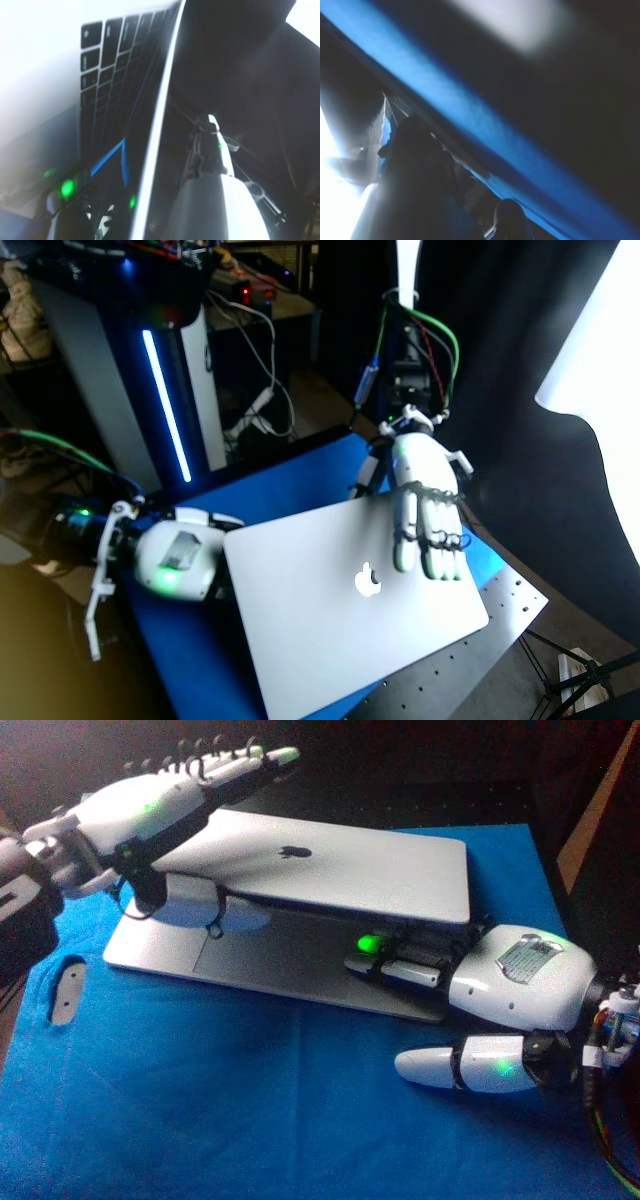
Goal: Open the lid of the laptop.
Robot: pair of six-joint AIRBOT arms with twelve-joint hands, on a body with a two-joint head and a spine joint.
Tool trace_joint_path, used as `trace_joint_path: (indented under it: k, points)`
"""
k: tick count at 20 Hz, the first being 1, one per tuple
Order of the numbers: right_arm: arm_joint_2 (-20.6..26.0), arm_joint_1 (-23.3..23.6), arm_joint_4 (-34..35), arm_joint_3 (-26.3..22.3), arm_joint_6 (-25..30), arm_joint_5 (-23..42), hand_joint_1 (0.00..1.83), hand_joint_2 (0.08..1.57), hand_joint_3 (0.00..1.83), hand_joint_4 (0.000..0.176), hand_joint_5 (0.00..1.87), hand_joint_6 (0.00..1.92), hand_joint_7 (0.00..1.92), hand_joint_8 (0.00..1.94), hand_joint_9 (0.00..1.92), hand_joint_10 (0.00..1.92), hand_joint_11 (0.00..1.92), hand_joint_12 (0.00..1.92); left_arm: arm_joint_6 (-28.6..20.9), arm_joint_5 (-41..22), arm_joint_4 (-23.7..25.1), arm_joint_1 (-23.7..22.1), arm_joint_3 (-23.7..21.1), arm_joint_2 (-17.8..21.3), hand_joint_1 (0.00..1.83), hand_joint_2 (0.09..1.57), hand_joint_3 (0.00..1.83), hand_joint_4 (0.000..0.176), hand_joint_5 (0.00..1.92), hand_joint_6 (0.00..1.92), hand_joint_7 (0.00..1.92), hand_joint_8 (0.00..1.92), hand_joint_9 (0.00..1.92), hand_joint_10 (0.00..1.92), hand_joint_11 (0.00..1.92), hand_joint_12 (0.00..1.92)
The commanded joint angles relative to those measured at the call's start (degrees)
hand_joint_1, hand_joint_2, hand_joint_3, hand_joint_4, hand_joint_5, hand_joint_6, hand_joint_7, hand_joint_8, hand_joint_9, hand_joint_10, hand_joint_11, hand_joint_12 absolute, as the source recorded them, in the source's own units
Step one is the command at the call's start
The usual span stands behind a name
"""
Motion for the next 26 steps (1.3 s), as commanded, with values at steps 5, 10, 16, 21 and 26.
trace_joint_path:
  k: [5,10,16,21,26]
  points:
    - [-0.54,0.53,0.23,0.11,1.19,0.69,0.0,1.24,0.0,0.0,0.03,0.0,0.01,0.0,0.0,0.0,0.0,0.0,0.21,-4.11,-1.0,-6.38,4.23,-2.69,0.83,1.05,0.0,0.176,0.0,0.0,0.0,0.0,0.0,0.0,0.0,0.0]
    - [-0.5,0.52,0.24,0.06,2.62,0.71,0.0,1.28,0.01,0.0,0.06,0.01,0.03,0.01,0.0,0.0,0.0,0.0,0.24,0.83,-0.35,-11.97,9.57,-6.04,0.87,1.04,0.0,0.176,0.0,0.0,0.0,0.0,0.0,0.0,0.0,0.0]
    - [-0.46,0.51,0.06,-0.31,2.67,0.86,0.0,1.28,0.0,0.0,0.04,0.0,0.01,0.0,0.0,0.0,0.0,0.0,0.27,11.4,0.76,-18.82,18.95,-10.39,0.91,1.02,0.0,0.176,0.0,0.0,0.0,0.0,0.0,0.0,0.0,0.0]
    - [-0.47,0.51,-3.09,-0.38,4.75,1.3,0.0,1.29,0.0,0.0,0.02,0.0,0.0,0.0,0.0,0.0,0.0,0.0,0.31,18.93,3.55,-24.16,26.96,-15.03,0.87,1.03,0.01,0.176,0.0,0.0,0.0,0.0,0.0,0.0,0.0,0.0]
    - [-0.71,0.54,-6.66,-0.7,5.81,3.02,0.0,1.31,0.01,0.0,0.01,0.0,0.0,0.0,0.0,0.0,0.0,0.0,0.35,29.46,8.13,-27.28,40.66,-23.67,0.84,1.04,0.0,0.176,0.0,0.0,0.0,0.0,0.0,0.0,0.0,0.0]
